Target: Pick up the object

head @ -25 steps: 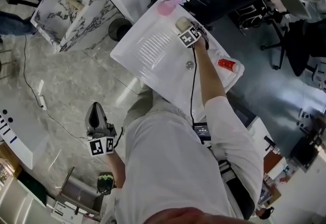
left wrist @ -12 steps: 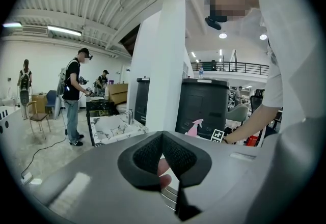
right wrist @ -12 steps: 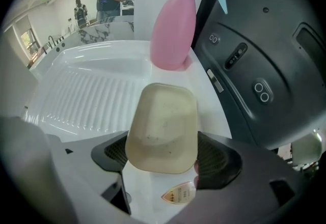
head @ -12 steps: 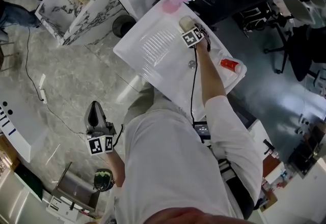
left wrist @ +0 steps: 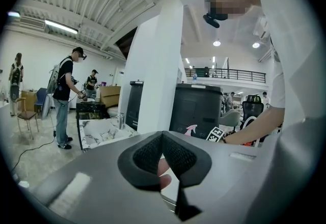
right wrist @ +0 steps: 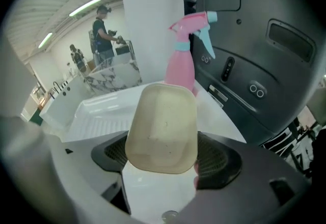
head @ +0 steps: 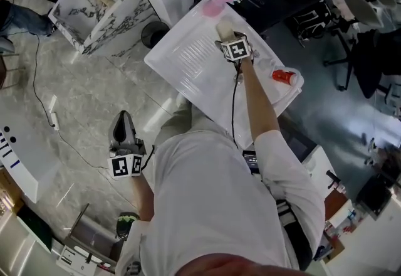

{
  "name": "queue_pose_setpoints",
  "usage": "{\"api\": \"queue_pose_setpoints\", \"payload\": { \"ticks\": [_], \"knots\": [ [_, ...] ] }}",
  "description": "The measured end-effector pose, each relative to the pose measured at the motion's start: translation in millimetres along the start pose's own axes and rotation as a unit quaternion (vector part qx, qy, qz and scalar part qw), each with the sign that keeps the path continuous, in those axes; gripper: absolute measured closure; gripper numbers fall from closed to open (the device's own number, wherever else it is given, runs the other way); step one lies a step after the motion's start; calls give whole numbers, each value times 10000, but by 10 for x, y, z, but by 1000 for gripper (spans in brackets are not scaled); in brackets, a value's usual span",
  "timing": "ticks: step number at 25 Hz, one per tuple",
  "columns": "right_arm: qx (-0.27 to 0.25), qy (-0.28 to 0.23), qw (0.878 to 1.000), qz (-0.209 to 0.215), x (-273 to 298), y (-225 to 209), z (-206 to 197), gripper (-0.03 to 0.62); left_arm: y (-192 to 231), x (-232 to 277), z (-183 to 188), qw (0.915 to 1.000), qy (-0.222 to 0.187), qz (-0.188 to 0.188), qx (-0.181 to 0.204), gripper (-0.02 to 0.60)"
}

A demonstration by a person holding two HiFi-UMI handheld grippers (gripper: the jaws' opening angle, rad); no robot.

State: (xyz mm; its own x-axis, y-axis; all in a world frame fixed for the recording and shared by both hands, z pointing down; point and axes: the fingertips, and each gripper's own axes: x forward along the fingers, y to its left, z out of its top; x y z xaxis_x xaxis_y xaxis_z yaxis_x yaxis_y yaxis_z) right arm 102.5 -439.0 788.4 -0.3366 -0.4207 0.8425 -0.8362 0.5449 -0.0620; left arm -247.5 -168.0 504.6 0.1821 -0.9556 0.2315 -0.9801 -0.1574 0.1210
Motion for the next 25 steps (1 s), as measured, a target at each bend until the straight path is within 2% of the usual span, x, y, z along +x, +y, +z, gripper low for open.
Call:
{"api": "queue_pose_setpoints", "payload": {
  "ticks": [7,13,25],
  "knots": [
    [598,-1082,9908,544,-634,511,395,206,-144,278,127,9980,-202,-587,134,581],
    [780,-1835,9763,841,-1143,848,662,206,-291,460,311,9938,-369,-1007,300,580],
    [489,-3173,9394,1202,-2174,1360,1272,206,-478,609,555,9861,-657,-1469,416,581]
  ]
}}
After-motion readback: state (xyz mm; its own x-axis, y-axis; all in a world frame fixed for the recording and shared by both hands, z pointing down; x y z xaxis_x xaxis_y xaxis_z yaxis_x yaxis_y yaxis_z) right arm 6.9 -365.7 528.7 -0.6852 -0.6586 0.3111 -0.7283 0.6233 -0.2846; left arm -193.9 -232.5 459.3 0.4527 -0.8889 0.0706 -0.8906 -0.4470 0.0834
